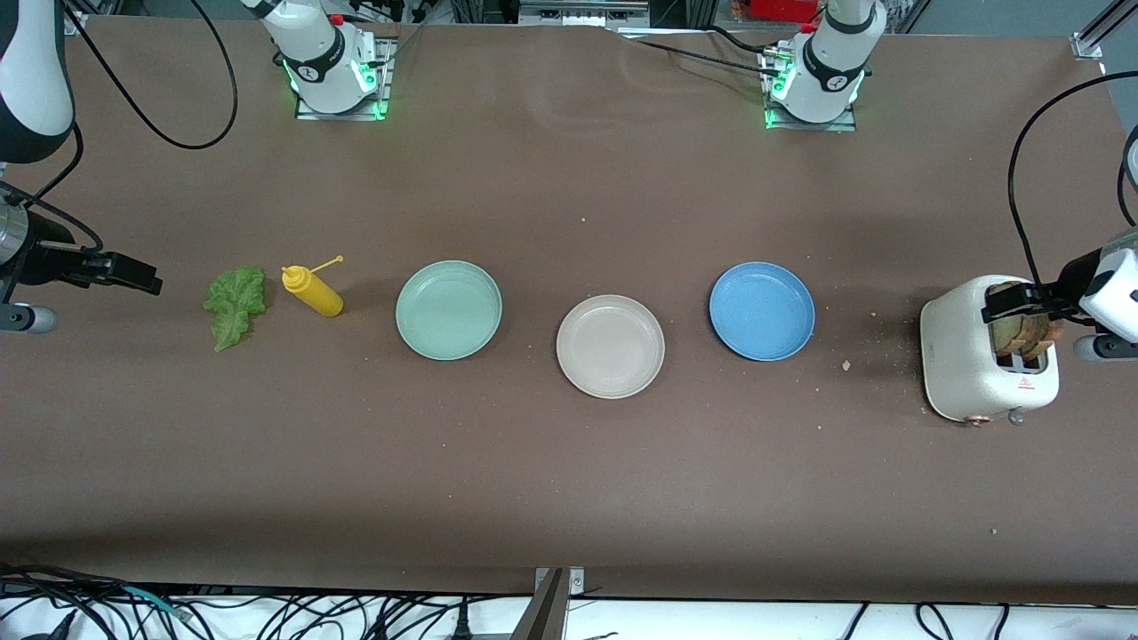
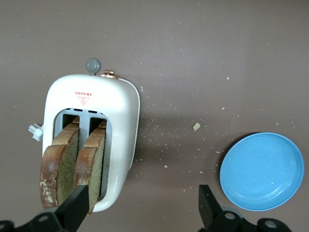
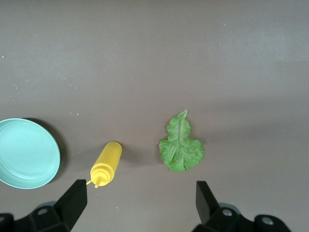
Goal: Make sandwich in beige plate with both arms
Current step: 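Lower the left gripper onto the toaster and grasp a toast slice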
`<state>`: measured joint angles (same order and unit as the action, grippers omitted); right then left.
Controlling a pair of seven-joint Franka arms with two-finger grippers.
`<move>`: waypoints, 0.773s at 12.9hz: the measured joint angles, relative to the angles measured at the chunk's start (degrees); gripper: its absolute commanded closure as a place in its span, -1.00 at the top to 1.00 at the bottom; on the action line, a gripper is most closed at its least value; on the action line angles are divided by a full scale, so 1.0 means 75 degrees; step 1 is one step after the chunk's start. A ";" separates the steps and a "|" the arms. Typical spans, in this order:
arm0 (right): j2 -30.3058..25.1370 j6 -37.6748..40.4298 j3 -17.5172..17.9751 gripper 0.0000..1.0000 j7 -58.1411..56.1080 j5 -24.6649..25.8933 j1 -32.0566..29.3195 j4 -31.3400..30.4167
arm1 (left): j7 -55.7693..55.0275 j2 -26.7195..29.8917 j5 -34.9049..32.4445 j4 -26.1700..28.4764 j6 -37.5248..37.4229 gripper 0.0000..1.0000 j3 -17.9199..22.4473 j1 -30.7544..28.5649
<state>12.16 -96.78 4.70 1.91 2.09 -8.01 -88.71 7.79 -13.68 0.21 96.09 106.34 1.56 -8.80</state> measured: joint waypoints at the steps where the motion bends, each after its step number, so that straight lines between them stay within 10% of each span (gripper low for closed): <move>1: 0.0000 0.0000 0.0000 1.00 0.0000 0.0000 0.0000 0.0000 | 0.0269 -0.0043 0.0000 0.0091 0.0147 1.00 0.0002 -0.0107; 10: 0.0000 0.0000 0.0000 1.00 0.0000 0.0000 0.0000 -0.0002 | 0.0978 -0.0556 0.0000 0.0265 0.0336 1.00 0.0003 -0.0545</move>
<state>12.16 -96.78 4.70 1.91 2.09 -8.01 -88.72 15.13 -17.85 0.21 98.08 108.86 1.58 -12.88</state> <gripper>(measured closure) 0.000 0.000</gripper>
